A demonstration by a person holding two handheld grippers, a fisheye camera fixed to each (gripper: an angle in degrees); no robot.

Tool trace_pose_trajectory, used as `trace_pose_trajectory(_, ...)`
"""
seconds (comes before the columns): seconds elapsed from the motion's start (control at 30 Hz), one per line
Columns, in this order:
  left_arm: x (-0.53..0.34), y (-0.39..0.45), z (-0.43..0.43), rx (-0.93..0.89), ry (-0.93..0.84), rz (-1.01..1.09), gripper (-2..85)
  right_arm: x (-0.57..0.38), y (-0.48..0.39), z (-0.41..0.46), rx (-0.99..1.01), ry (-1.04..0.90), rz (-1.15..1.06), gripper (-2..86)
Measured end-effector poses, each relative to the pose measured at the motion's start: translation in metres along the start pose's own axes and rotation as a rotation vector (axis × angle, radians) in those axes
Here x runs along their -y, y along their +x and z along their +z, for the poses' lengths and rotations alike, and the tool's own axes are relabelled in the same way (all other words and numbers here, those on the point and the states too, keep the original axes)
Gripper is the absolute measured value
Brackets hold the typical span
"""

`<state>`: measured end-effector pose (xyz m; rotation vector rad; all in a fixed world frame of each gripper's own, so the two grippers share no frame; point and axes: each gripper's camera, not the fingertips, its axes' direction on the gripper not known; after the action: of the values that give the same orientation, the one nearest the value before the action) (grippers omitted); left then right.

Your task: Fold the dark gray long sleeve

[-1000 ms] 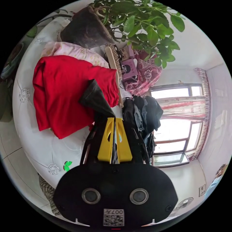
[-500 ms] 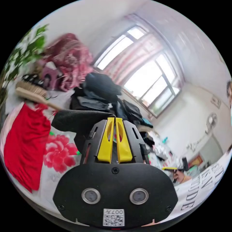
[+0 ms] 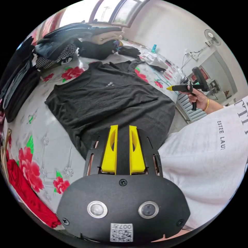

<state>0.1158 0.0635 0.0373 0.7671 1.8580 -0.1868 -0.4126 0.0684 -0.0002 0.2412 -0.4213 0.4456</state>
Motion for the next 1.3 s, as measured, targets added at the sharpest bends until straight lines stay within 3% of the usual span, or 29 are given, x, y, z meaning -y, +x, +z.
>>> trace_pose_trajectory(0.13, -0.005, -0.028, -0.018, 0.166, -0.019, -0.167, 7.4, 0.025, -0.002, 0.028, -0.038, -0.072, -0.066, 3.3)
trace_pose_trajectory(0.27, 0.018, -0.063, -0.030, 0.199, 0.021, -0.339, 7.8, 0.039, -0.004, 0.061, -0.085, -0.171, -0.103, 3.9)
trace_pose_trajectory(0.47, 0.085, -0.099, -0.033, 0.249, 0.063, -0.387, 9.2, 0.045, -0.022, 0.070, -0.098, -0.185, -0.190, 4.3)
trace_pose_trajectory(0.6, 0.119, -0.140, -0.017, 0.229, 0.032, -0.504, 8.6, 0.051, -0.027, 0.073, -0.107, -0.184, -0.213, 4.4)
trace_pose_trajectory(0.7, 0.128, -0.178, 0.010, 0.266, -0.110, -0.661, 3.0, 0.055, -0.030, 0.082, -0.100, -0.208, -0.227, 4.4)
trace_pose_trajectory(0.83, 0.103, -0.211, -0.004, 0.218, -0.040, -0.785, 0.9, 0.051, -0.029, 0.110, -0.149, -0.286, -0.265, 4.3)
trace_pose_trajectory(0.93, 0.086, -0.219, -0.017, 0.178, 0.026, -0.815, 4.6, 0.053, -0.026, 0.111, -0.113, -0.302, -0.260, 4.5)
trace_pose_trajectory(1.17, 0.043, -0.197, -0.081, 0.228, 0.248, -0.859, 6.6, 0.111, 0.055, 0.034, -0.016, 0.021, -0.004, 5.3)
trace_pose_trajectory(1.3, 0.028, -0.168, -0.072, 0.226, 0.174, -0.853, 6.3, 0.156, 0.135, 0.000, 0.016, 0.195, 0.231, 5.9)
